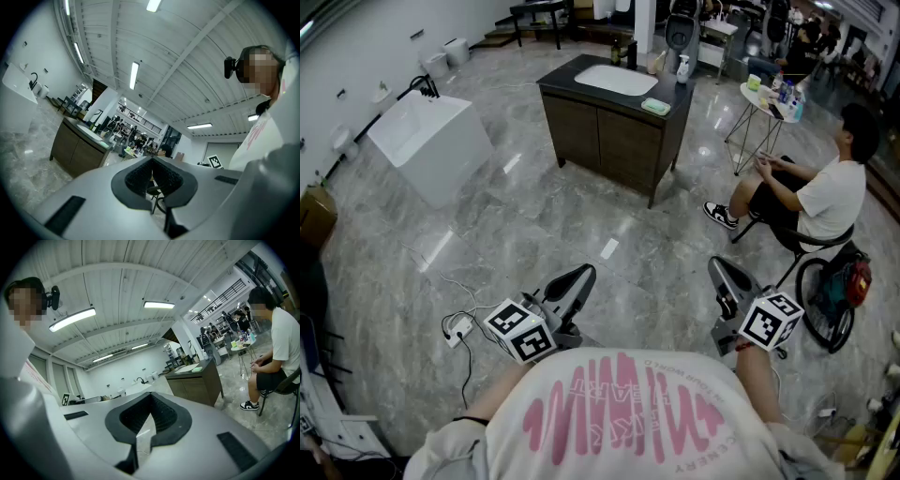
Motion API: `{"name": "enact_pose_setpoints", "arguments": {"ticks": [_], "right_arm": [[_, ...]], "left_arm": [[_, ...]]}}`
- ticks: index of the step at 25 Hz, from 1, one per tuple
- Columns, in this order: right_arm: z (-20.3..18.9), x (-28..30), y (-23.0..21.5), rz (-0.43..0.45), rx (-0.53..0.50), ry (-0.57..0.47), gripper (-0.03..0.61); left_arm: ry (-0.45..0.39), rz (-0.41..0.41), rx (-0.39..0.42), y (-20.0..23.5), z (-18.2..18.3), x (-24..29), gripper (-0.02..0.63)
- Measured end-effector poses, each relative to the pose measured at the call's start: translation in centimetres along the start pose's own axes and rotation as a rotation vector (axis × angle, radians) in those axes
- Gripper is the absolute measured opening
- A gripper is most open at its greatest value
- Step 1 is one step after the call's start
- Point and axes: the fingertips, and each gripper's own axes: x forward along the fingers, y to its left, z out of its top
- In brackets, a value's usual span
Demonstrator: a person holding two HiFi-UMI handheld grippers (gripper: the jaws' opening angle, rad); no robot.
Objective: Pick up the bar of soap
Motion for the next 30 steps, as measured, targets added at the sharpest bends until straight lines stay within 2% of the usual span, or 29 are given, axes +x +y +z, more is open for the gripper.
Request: {"name": "enact_pose_setpoints", "arguments": {"ticks": [10,18,23,30], "right_arm": [[-0.3,0.2,0.2,-0.004,0.013,0.001,0.011],[0.2,1.1,0.7,0.043,0.062,-0.040,0.011],[-0.6,2.0,0.5,0.024,0.063,-0.019,0.011],[-2.5,2.6,-0.6,-0.015,0.059,0.017,0.011]], "left_arm": [[-0.004,0.014,-0.014,0.1,0.3,-0.5,0.009],[0.006,0.006,-0.005,1.0,0.5,-0.3,0.009],[0.022,-0.001,0.013,2.0,0.5,-0.5,0.009],[0.045,-0.007,-0.004,3.5,-0.7,0.2,0.009]]}}
